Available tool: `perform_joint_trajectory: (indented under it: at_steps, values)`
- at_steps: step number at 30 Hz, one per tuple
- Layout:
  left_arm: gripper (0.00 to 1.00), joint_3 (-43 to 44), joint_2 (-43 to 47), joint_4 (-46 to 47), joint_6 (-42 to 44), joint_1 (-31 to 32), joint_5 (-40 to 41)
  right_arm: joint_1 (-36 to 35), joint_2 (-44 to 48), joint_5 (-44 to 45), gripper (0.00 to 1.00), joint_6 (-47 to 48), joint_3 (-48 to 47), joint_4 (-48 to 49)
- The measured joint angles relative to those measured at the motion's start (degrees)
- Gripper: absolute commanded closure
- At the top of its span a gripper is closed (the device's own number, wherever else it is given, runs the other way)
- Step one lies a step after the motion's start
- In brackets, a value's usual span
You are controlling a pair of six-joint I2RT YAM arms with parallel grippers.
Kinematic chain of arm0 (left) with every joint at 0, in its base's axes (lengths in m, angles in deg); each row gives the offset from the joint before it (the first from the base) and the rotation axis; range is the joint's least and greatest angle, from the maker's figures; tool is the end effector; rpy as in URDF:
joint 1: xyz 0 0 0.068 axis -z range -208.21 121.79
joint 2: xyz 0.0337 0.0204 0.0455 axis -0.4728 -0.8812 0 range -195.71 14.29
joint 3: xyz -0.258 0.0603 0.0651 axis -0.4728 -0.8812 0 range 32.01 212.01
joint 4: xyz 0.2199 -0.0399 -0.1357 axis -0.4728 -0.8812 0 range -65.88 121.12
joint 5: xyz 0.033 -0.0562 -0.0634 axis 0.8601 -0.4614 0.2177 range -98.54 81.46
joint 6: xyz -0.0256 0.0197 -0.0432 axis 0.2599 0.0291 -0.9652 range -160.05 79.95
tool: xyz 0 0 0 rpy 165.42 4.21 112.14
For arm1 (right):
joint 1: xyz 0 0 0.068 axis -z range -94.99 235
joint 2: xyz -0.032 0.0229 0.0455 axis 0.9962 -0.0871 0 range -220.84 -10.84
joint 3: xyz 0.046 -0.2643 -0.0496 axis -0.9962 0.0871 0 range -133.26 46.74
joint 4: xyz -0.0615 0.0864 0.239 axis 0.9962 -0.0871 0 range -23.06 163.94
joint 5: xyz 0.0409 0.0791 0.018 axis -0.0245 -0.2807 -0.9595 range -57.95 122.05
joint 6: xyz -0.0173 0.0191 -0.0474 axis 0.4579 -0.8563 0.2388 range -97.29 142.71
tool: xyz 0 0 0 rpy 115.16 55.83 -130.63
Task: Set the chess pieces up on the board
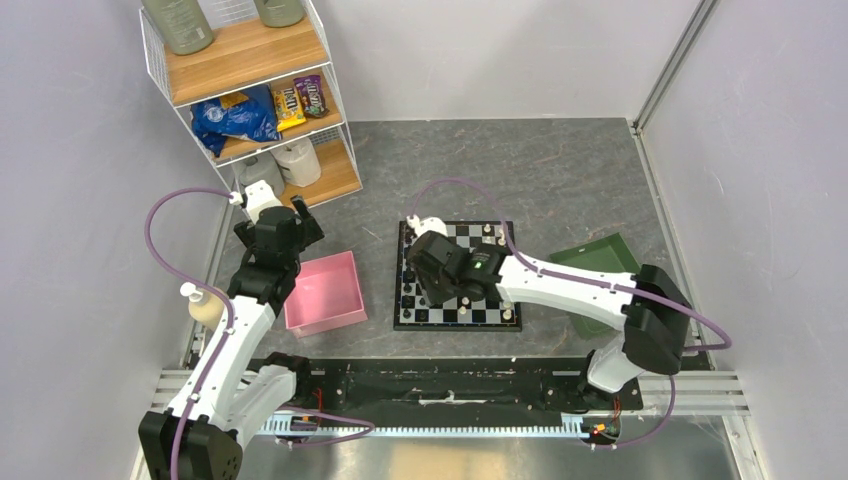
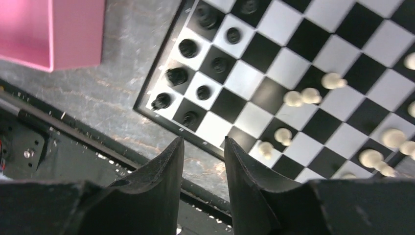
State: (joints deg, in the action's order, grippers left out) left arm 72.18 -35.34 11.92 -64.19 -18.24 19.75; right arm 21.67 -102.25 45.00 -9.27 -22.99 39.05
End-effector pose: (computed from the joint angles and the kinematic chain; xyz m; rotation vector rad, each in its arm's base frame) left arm 0.1930 -0.0169 0.2829 -0.5398 1.9355 0.1332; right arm 0.1580 0.2969 0.2519 -0.6082 2.4899 0.3727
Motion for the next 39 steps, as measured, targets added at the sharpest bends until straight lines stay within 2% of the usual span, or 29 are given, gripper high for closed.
perform_joint_trajectory:
  at_steps: [5,10,16,24,32,39]
  values:
    - [0.00,0.0,0.0,0.0,0.0,0.0,0.0,5.2,2.7,2.6,0.57,-1.6,1.9,-0.6]
    - [0.00,0.0,0.0,0.0,0.0,0.0,-0.1,12.1,2.6,2.5,0.58,-3.2,3.6,-1.9]
    - [0.00,-0.1,0.0,0.0,0.0,0.0,-0.1,16.7,1.1,1.9,0.60,-4.1,3.6,-2.0]
    - [0.00,0.0,0.0,0.0,0.0,0.0,-0.1,19.0,-4.5,0.0,0.62,-4.4,3.6,-1.7]
    - [0.00,0.0,0.0,0.0,0.0,0.0,-0.1,19.3,-5.1,-0.6,0.62,-4.4,3.6,-0.1]
    - [0.00,-0.1,0.0,0.0,0.0,0.0,-0.1,20.0,-6.7,-0.6,0.67,-4.1,3.5,0.6]
